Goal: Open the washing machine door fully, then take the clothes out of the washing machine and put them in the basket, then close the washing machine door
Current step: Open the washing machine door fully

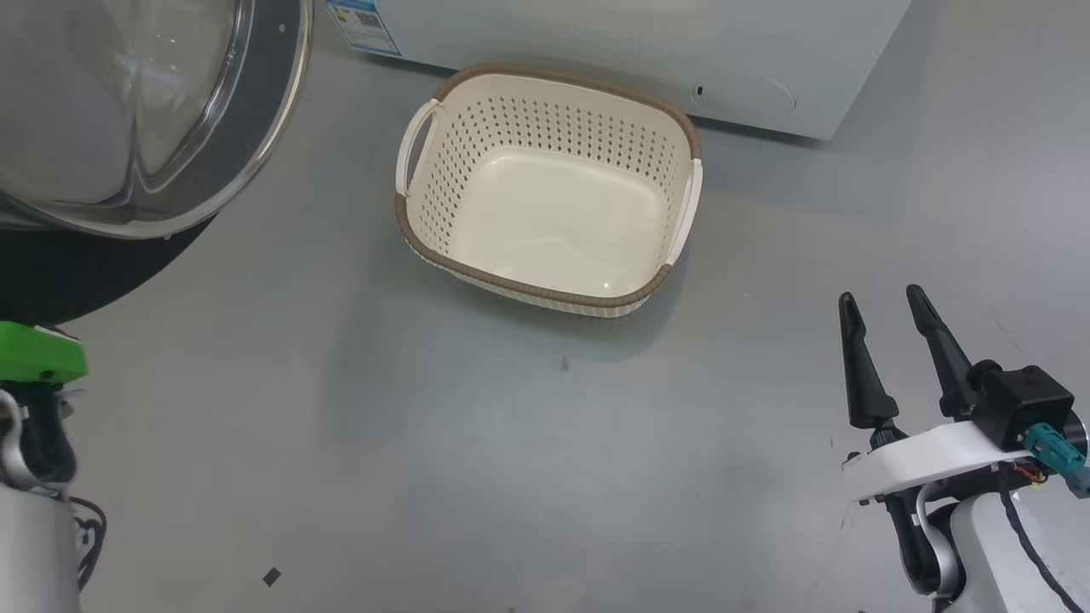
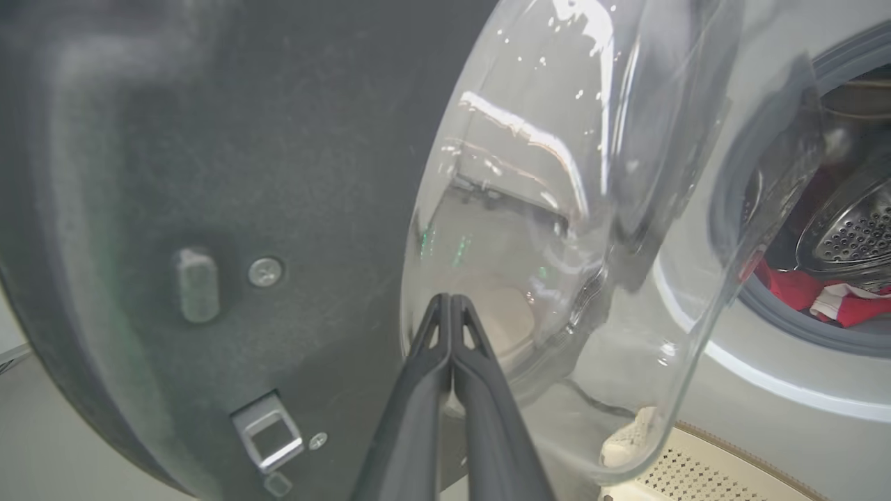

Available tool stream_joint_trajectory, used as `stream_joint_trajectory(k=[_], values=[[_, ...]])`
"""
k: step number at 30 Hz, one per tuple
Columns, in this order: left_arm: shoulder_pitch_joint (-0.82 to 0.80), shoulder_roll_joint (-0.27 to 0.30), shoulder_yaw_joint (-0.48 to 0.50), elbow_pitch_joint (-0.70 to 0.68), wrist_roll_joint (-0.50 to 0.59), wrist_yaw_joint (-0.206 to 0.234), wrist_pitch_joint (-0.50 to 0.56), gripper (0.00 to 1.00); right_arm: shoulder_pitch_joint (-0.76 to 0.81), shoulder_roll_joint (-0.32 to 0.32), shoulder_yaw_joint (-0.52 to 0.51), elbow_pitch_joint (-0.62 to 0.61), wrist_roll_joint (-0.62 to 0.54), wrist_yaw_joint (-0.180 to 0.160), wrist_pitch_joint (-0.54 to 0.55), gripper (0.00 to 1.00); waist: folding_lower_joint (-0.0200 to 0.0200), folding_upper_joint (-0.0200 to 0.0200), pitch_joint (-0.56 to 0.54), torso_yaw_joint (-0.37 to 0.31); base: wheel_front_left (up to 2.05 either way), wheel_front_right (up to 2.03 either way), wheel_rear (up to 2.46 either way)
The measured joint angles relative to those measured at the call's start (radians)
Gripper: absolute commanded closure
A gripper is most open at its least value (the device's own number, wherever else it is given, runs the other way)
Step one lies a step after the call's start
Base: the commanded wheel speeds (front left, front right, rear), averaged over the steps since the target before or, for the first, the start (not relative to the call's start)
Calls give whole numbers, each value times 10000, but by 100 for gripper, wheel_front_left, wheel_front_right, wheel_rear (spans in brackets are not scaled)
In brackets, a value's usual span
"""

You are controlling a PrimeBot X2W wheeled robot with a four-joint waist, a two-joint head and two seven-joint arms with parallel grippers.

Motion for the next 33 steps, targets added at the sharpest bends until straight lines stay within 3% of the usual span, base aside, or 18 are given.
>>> stream_joint_trajectory(k=[18, 33], values=[[1126, -1047, -1156, -780, 1149, -445, 2, 100, 58, 479, -215, 527, 374, 0, -251, 0, 0, 0, -1786, -282, 0, 0, 0], [2780, -1626, -1626, -1756, 1705, -533, 2, 100, 685, 715, -259, 510, 556, 2, -261, 0, 0, 0, -3043, -1509, 0, 0, 0]])
